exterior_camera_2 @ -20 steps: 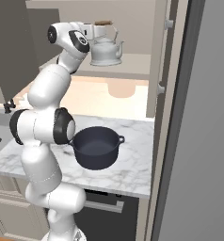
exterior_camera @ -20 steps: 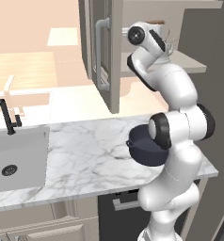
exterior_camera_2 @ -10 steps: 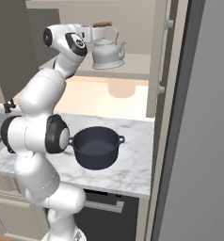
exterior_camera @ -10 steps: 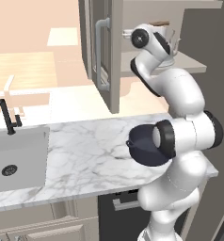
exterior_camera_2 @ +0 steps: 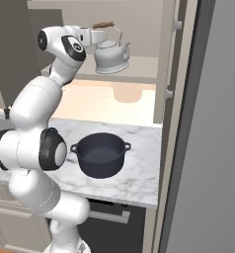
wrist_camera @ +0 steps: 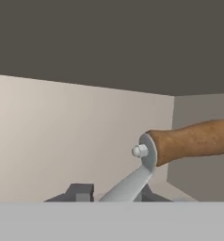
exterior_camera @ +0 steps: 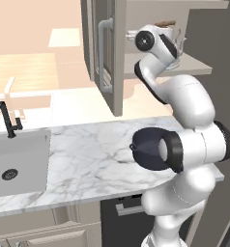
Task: Pick the kettle from the cabinet and place it on a stove burner. Then pick the pot from the counter and place it on another stove burner. Finally, turn both burners on.
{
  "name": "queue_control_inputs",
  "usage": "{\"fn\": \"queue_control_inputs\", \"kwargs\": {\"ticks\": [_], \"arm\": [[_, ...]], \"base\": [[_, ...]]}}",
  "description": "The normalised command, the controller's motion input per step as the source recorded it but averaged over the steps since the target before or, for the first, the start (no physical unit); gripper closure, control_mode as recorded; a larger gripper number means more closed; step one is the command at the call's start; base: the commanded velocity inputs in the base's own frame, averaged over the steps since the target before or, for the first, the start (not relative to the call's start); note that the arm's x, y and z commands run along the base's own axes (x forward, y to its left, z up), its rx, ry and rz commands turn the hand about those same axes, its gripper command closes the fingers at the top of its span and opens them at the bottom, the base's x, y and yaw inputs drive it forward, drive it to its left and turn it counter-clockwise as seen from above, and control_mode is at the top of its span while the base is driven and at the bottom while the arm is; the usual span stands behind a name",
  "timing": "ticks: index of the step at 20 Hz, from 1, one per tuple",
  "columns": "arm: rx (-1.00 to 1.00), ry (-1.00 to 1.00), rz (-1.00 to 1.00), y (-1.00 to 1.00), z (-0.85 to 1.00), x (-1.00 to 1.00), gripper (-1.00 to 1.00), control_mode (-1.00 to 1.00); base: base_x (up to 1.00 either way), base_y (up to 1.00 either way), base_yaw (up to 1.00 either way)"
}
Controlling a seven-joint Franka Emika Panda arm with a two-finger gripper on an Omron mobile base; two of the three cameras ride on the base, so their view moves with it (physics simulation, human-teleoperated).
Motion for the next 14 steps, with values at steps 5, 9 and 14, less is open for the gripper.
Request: {"fn": "queue_control_inputs", "kwargs": {"ticks": [5,9,14], "arm": [[0.0,0.0,-0.01,0.0,-0.05,-0.33,1.0,-1.0],[0.0,0.0,0.0,0.0,-0.13,-0.34,1.0,-1.0],[0.0,0.01,0.0,0.0,-0.14,-0.33,1.0,-1.0]], "base": [[0.0,0.0,0.0],[0.0,0.0,0.0],[0.0,0.0,0.0]]}}
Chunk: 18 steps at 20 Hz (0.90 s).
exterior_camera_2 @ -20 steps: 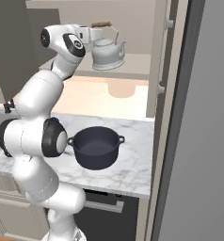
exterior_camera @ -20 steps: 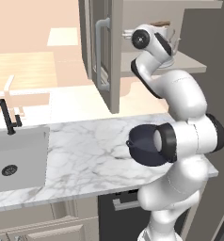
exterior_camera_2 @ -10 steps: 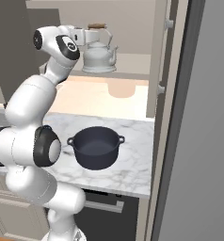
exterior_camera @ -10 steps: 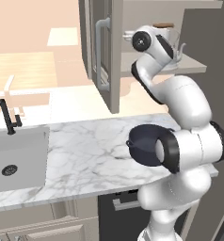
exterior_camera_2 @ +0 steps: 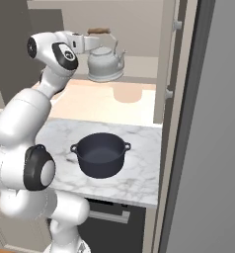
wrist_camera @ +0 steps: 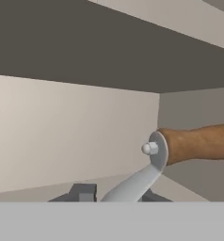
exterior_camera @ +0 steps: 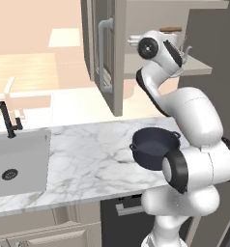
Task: Pick the kettle from the cabinet and place it on a stove burner. Then pick the pot from the counter and place it on another stove burner. Finally, turn both burners on.
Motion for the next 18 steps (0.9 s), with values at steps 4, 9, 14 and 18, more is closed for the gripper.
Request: {"fn": "queue_control_inputs", "kwargs": {"ticks": [4,9,14,18], "arm": [[0.0,0.01,0.0,0.0,-0.19,-0.33,1.0,-1.0],[0.0,0.02,0.0,0.0,-0.19,-0.32,1.0,-1.0],[0.0,0.02,0.0,0.0,-0.17,-0.31,1.0,-1.0],[0.0,0.02,0.0,0.0,-0.12,-0.31,1.0,-1.0]], "base": [[0.0,0.0,0.0],[0.0,0.0,0.0],[0.0,0.0,0.0],[0.0,0.0,0.0]]}}
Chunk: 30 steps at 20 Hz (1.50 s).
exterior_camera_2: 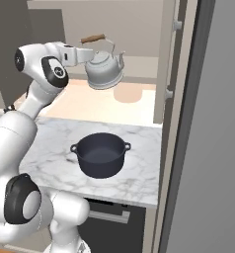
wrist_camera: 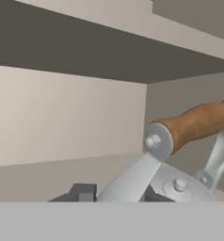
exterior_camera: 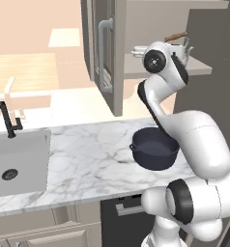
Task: Pick the kettle from the cabinet and place it on a stove burner. Then pick the pot from the counter and place it on another stove burner. Finally, turn both burners on.
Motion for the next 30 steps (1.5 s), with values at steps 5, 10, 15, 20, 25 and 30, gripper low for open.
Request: {"fn": "queue_control_inputs", "kwargs": {"ticks": [5,10,15,20,25,30], "arm": [[0.0,0.03,0.0,0.0,-0.13,-0.28,1.0,-1.0],[0.0,0.05,0.0,0.0,-0.16,-0.25,1.0,-1.0],[0.0,0.05,0.0,0.0,-0.17,-0.27,1.0,-1.0],[0.0,0.04,-0.01,0.02,-0.15,-0.26,1.0,-1.0],[0.0,0.05,-0.02,0.06,-0.14,-0.23,1.0,-1.0],[0.0,0.05,-0.02,0.05,-0.16,-0.24,1.0,-1.0]], "base": [[0.0,0.0,0.0],[0.0,0.0,0.0],[0.0,0.0,0.0],[0.0,0.0,0.0],[0.0,0.0,0.0],[0.0,0.0,0.0]]}}
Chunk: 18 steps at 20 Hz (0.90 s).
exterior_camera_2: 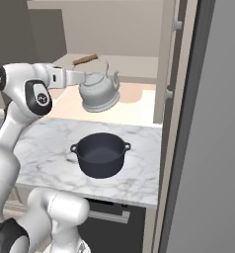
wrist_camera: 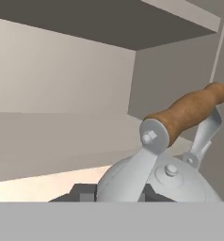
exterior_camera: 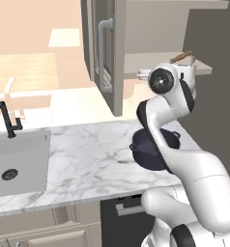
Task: Pick the kettle from the cabinet and place it on a stove burner. Then pick the pot from the counter and place it on another stove burner. Finally, turn both burners on.
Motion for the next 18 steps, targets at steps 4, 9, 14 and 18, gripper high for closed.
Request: {"fn": "queue_control_inputs", "kwargs": {"ticks": [4,9,14,18], "arm": [[0.0,0.05,-0.01,0.04,-0.19,-0.25,1.0,-1.0],[0.0,0.04,-0.01,0.02,-0.19,-0.28,1.0,-1.0],[0.0,0.03,-0.01,0.0,-0.17,-0.31,1.0,-1.0],[0.0,0.02,-0.01,0.0,-0.14,-0.34,1.0,-1.0]], "base": [[0.0,0.0,0.0],[0.0,0.0,0.0],[0.0,0.0,0.0],[0.0,0.0,0.0]]}}
